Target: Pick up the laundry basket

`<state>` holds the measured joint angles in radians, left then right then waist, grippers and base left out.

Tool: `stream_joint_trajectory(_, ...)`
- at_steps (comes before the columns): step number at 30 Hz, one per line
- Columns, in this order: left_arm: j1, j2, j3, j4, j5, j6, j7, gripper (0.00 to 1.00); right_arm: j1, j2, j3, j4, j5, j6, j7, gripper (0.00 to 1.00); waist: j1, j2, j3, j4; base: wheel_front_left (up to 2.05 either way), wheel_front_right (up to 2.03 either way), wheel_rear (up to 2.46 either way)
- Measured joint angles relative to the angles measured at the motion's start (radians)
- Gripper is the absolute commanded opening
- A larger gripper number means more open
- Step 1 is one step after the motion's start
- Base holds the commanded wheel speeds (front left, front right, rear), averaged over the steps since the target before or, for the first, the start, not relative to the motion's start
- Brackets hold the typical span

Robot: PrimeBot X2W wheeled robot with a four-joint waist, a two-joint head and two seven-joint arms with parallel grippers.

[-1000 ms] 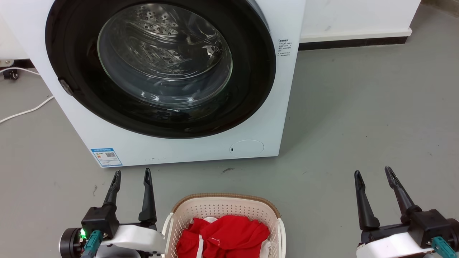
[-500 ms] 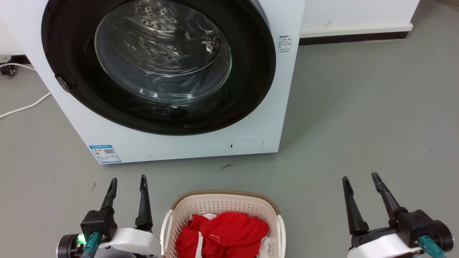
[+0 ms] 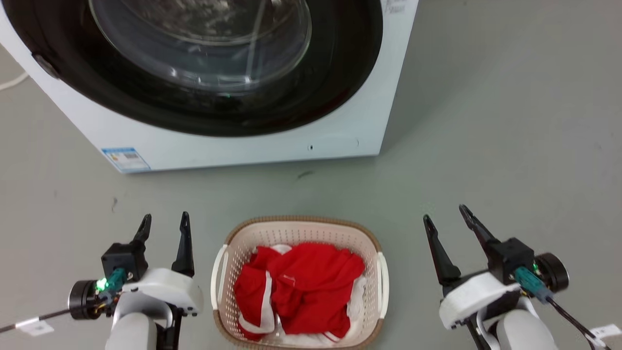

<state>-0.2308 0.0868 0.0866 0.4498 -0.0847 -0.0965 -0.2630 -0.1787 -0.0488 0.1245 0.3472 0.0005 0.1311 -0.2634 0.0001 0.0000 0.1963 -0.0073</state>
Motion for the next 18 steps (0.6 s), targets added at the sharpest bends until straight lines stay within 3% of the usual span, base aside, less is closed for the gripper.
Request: stream_joint_trajectory(18,-0.256,0.063,-0.025,0.317,-0.013,-0.032,0.000,1.00,-0.296,0.000,0.078,0.416,-0.054,0.000,0.000,1.00,0.0001,-0.0001,0.306,-0.007,0.00,0.00,0.00)
